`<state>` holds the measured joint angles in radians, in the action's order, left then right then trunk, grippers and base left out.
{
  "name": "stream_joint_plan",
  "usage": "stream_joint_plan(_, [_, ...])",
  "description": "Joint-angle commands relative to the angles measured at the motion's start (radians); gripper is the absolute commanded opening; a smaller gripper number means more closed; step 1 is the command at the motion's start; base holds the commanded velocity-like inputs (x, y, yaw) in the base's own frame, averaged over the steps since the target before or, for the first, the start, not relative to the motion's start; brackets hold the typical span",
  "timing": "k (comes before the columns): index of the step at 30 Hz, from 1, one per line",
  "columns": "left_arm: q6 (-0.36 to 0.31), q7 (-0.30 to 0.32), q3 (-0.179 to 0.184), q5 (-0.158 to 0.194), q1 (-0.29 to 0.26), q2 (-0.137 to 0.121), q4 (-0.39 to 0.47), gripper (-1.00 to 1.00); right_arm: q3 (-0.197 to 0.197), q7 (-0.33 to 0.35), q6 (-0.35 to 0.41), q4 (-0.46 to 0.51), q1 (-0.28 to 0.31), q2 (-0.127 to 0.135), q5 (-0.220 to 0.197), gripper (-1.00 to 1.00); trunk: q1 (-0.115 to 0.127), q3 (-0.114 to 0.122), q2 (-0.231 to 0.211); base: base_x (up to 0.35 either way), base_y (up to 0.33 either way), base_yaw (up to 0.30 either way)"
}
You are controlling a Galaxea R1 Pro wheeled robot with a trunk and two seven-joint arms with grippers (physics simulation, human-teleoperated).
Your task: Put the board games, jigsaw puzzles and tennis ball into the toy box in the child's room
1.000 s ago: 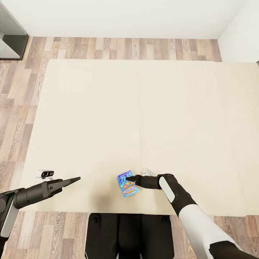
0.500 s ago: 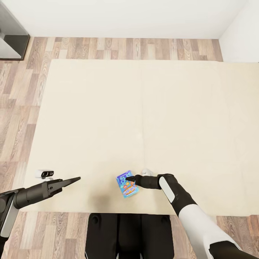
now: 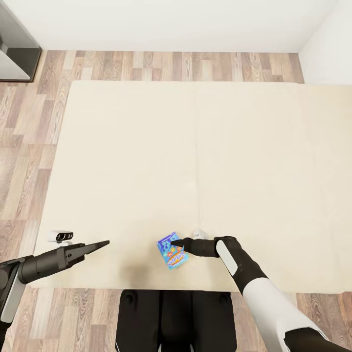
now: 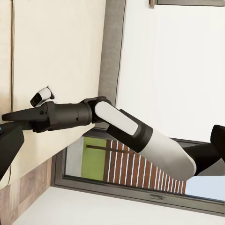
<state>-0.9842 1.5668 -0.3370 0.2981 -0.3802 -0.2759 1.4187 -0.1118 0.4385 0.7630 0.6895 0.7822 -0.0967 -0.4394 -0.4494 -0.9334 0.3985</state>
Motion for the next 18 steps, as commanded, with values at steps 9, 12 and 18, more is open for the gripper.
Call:
stream_joint_plan(9, [-0.011, 0.004, 0.000, -0.001, 0.000, 0.000, 0.000, 1.00, 0.000, 0.002, 0.004, 0.000, 0.001, 0.000, 0.001, 1.00, -0.001, -0.001, 0.002, 0.000, 0.033, 0.000])
stream_joint_plan(12, [-0.011, 0.004, 0.000, -0.001, 0.000, 0.000, 0.000, 1.00, 0.001, 0.002, 0.004, 0.000, 0.001, 0.000, 0.000, 1.00, -0.001, -0.001, 0.002, 0.000, 0.079, 0.000])
stream_joint_plan(18, [-0.011, 0.004, 0.000, -0.001, 0.000, 0.000, 0.000, 1.00, 0.001, 0.003, 0.005, 0.000, 0.002, 0.000, 0.000, 1.00, -0.001, -0.001, 0.002, 0.000, 0.011, 0.000])
